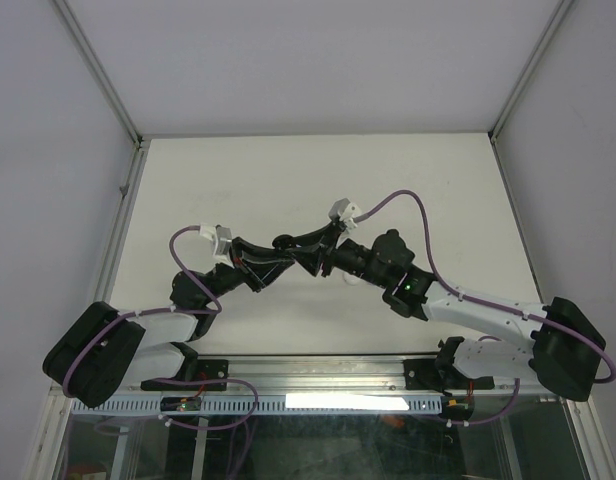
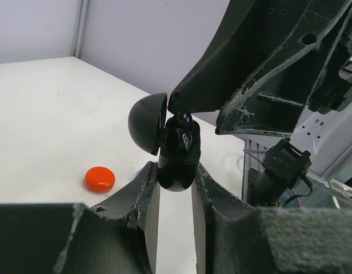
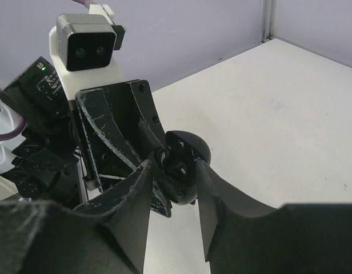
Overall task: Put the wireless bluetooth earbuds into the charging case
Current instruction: Place the earbud in the charging case, then close the charging case.
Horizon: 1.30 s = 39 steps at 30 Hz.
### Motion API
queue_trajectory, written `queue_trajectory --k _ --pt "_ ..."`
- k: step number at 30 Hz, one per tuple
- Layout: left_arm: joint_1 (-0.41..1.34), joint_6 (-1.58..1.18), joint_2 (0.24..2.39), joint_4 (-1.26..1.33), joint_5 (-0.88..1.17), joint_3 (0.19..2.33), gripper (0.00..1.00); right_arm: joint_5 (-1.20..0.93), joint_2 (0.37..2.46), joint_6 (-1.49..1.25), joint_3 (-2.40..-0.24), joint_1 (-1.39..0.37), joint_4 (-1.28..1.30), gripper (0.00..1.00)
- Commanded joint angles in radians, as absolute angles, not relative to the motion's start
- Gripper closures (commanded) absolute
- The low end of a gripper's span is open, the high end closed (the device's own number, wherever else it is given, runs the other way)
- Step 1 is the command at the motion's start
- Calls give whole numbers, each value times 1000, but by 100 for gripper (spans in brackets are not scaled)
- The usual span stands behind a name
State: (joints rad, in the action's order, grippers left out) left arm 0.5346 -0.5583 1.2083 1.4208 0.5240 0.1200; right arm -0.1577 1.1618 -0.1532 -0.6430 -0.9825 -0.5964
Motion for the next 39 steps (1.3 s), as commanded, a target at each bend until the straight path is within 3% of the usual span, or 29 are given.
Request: queue_trajectory --k 1,7,9,11,21,28,39 --pt "526 -529 1187 1539 513 116 100 -149 1102 -151 -651 -987 -599 61" --pt "526 -475 1196 1486 560 118 100 -133 1045 -138 -718 -980 -424 54" --pt "526 -453 1199 1467 577 117 100 -133 1027 -132 -741 -969 -366 38" --pt "525 -433 1203 1455 595 118 100 -163 1026 -148 -778 -945 -290 32" --pt "525 -429 1225 1462 683 131 100 -359 1207 -267 -926 -874 -136 19" --pt "526 -442 1228 1449 664 133 100 -511 1293 -310 -966 -870 -151 18" --pt "526 -509 1290 1459 653 152 100 -645 1247 -338 -917 -848 -258 22"
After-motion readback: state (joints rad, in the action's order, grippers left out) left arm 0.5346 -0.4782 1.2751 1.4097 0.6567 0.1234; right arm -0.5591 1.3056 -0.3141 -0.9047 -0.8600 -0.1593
